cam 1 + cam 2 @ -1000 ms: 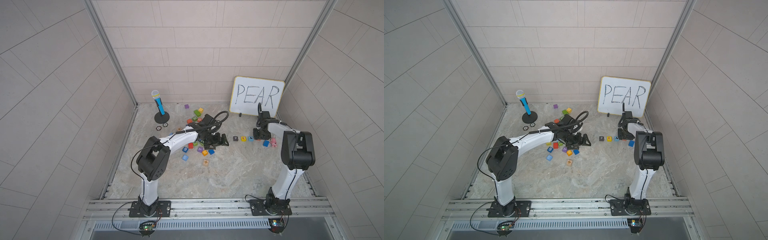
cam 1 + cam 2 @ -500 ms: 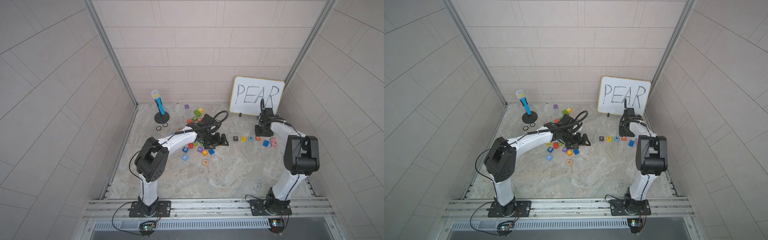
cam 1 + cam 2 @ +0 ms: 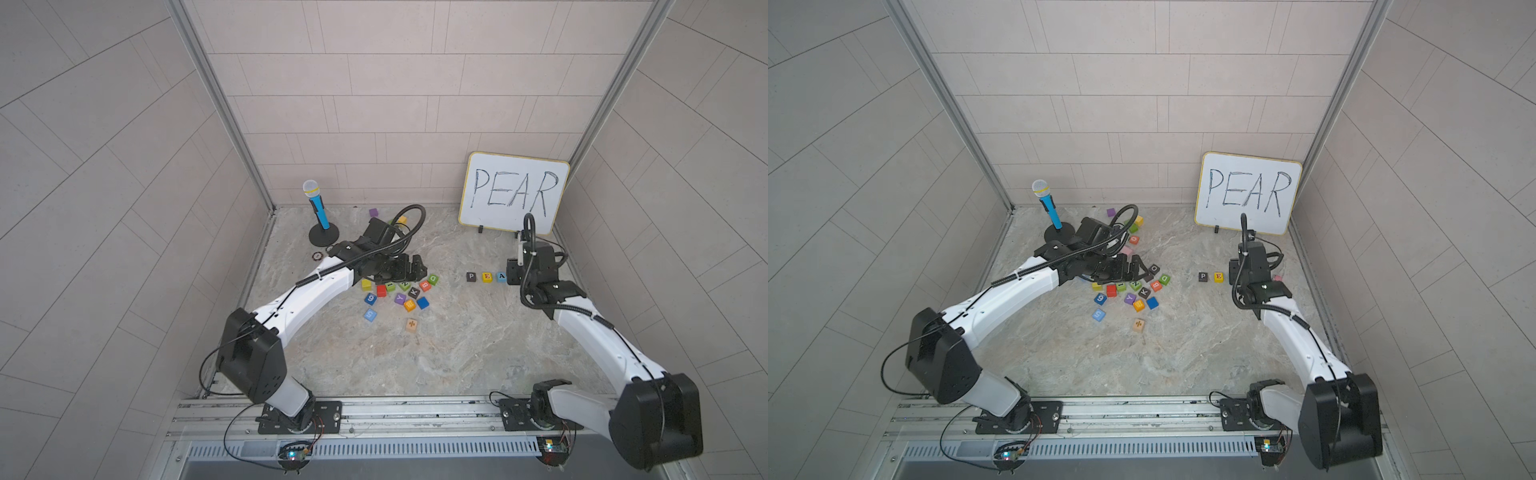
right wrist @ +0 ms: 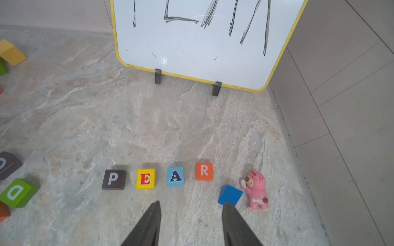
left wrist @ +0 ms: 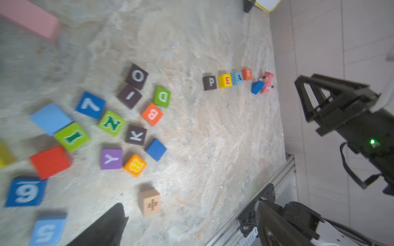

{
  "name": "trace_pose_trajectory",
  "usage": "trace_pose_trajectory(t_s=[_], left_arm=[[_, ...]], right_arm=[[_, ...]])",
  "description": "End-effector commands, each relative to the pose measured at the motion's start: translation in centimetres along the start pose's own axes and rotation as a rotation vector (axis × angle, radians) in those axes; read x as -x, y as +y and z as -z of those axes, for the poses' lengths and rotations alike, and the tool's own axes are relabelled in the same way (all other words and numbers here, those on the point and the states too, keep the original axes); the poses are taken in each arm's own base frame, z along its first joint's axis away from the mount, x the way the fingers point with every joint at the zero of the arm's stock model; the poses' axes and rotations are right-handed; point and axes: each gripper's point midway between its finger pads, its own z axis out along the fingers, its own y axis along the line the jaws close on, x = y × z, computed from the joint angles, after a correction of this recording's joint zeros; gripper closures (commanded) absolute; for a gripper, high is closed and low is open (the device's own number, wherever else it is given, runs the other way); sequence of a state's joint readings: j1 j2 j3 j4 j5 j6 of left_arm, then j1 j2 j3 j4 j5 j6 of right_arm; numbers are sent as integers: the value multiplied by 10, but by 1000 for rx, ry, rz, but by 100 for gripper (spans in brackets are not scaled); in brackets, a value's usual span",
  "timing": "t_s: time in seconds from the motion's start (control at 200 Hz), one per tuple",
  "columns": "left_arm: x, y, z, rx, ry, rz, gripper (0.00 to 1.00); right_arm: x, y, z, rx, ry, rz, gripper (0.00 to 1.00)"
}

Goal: Spell the uppercase word “pear” with letter blocks
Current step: Place the letter block at the center of the board, then reset both arms

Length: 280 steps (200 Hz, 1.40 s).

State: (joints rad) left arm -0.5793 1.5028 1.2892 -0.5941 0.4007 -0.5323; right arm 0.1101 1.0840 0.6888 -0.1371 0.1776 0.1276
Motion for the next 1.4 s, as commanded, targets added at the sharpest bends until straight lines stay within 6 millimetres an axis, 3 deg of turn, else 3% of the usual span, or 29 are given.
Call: trace_pose_trajectory(t_s=[0.0, 0.14, 0.365, 0.535, 0.67, 0.8, 0.87, 1.021, 1.126, 1.261, 1.281, 1.291, 1.356, 1.396], left_arm=[[-3, 50, 21, 238, -99, -59, 0], [5, 98, 48, 469, -311, -97, 0], [17, 127, 77, 626, -540, -132, 2], [17, 175, 73, 761, -554, -168, 4], [20, 222, 71, 899, -488, -148, 5], [27, 239, 65, 1014, -430, -255, 5], [36, 243, 66, 1053, -492, -298, 5], [30, 258, 45, 998, -596, -377, 7], [36, 260, 42, 945, -652, -422, 8], [35, 288, 60, 911, -742, -255, 8], [33, 295, 64, 902, -758, -217, 9], [32, 298, 66, 896, -766, -199, 9], [25, 314, 67, 896, -786, -137, 9], [29, 313, 62, 885, -787, -156, 9]], right_arm=[[6, -6, 9, -26, -221, -23, 48], [-15, -5, 14, -28, -377, 51, 49], [-31, 9, -4, 19, -329, 120, 46], [-39, 14, -20, 19, -337, 137, 46], [-31, 15, -27, 3, -399, 142, 45], [-25, 16, -37, 7, -363, 100, 45], [-27, 22, -41, 38, -376, 100, 45], [-40, 19, -53, 12, -430, 63, 43], [-39, 10, -53, -27, -433, 30, 32], [-36, 18, -68, 4, -362, 57, 28], [-37, 17, -70, 4, -352, 59, 6], [-37, 17, -70, 5, -350, 59, 1], [-35, 20, -73, 13, -339, 66, 0], [-37, 20, -75, 12, -317, 73, 0]])
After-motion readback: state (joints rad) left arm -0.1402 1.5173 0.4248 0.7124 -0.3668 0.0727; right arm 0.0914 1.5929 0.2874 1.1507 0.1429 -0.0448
